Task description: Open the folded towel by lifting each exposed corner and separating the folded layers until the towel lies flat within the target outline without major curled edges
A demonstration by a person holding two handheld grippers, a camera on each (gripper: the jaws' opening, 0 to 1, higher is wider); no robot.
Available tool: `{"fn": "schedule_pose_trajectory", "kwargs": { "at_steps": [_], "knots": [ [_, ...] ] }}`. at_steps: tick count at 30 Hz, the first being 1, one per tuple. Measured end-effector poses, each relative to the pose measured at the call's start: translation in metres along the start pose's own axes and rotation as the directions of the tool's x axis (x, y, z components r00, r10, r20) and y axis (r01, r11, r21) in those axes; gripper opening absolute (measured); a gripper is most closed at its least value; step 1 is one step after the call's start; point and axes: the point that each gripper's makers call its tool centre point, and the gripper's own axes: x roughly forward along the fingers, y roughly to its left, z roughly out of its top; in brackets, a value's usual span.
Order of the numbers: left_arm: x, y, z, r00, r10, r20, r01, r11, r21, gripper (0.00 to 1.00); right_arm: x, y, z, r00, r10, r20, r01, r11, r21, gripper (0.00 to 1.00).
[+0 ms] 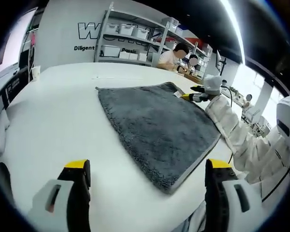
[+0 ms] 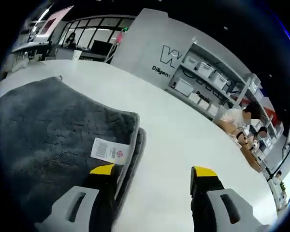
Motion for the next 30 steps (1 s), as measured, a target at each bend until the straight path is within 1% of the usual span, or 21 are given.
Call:
{"fn": "schedule_pose_trajectory", "kwargs": {
  "at_steps": [3, 4, 5, 7, 8, 10, 11, 13, 15, 17, 21, 25, 26, 27, 30],
  "knots": [
    [0.0, 0.0, 0.0, 1.0, 0.0, -0.002, 0.0, 1.0, 0.0, 0.98, -0.008, -0.007, 0.002, 1.0, -0.012, 0.008, 0.012, 1.0, 0.016, 0.71],
    [0.0, 0.0, 0.0, 1.0, 0.0, -0.003, 0.0, 1.0, 0.001, 0.98, -0.014, -0.012, 0.002, 1.0, -0.009, 0.013, 0.008, 0.998, 0.063, 0.74],
    [0.0, 0.0, 0.0, 1.0, 0.001, -0.006, -0.001, 1.0, 0.002, 0.98, -0.017, -0.013, 0.003, 1.0, -0.004, 0.02, 0.002, 0.996, 0.088, 0.79],
    [0.0, -0.001, 0.0, 1.0, 0.001, -0.007, -0.001, 1.0, 0.004, 0.98, -0.023, -0.018, 0.003, 1.0, 0.004, 0.027, -0.007, 0.994, 0.113, 0.86],
    [0.0, -0.002, 0.001, 1.0, 0.0, -0.006, 0.001, 1.0, 0.007, 0.98, -0.029, -0.019, 0.001, 1.0, 0.017, 0.023, -0.02, 0.991, 0.133, 0.89],
    [0.001, -0.003, 0.002, 1.0, -0.004, -0.005, 0.004, 1.0, 0.009, 0.99, -0.034, -0.02, -0.001, 0.999, 0.032, 0.027, -0.036, 0.989, 0.147, 0.92],
    [0.001, -0.005, 0.002, 1.0, -0.007, -0.005, 0.008, 1.0, 0.011, 0.99, -0.042, -0.018, -0.004, 0.998, 0.063, 0.031, -0.067, 0.981, 0.179, 0.96],
    [0.002, -0.006, 0.003, 1.0, -0.011, -0.007, 0.011, 1.0, 0.014, 0.99, -0.046, -0.018, -0.006, 0.996, 0.079, 0.03, -0.083, 0.979, 0.186, 0.99],
    [0.003, -0.007, 0.003, 1.0, -0.014, -0.009, 0.015, 1.0, 0.018, 0.99, -0.056, -0.017, -0.011, 0.995, 0.1, 0.018, -0.102, 0.979, 0.179, 0.99],
    [0.003, -0.008, 0.003, 1.0, -0.017, -0.009, 0.017, 1.0, 0.019, 0.99, -0.061, -0.016, -0.015, 0.994, 0.105, 0.008, -0.105, 0.98, 0.169, 0.99],
    [0.005, -0.012, 0.005, 1.0, -0.024, -0.004, 0.024, 1.0, 0.021, 0.99, -0.081, -0.016, -0.031, 0.994, 0.107, -0.019, -0.104, 0.985, 0.14, 0.99],
    [0.008, -0.016, 0.005, 1.0, -0.03, -0.006, 0.03, 0.999, 0.023, 0.99, -0.1, -0.012, -0.042, 0.992, 0.126, -0.025, -0.122, 0.984, 0.128, 0.99],
    [0.008, -0.016, 0.005, 1.0, -0.031, -0.007, 0.031, 0.999, 0.023, 0.99, -0.102, -0.011, -0.043, 0.991, 0.128, -0.026, -0.124, 0.984, 0.128, 0.99],
    [0.009, -0.018, 0.006, 0.999, -0.035, -0.008, 0.036, 0.999, 0.025, 0.99, -0.112, -0.011, -0.05, 0.99, 0.134, -0.031, -0.129, 0.983, 0.127, 0.99],
    [0.012, -0.022, 0.006, 0.999, -0.043, -0.01, 0.044, 0.999, 0.03, 0.99, -0.123, -0.01, -0.058, 0.99, 0.138, -0.038, -0.132, 0.983, 0.129, 0.97]
  ]
}}
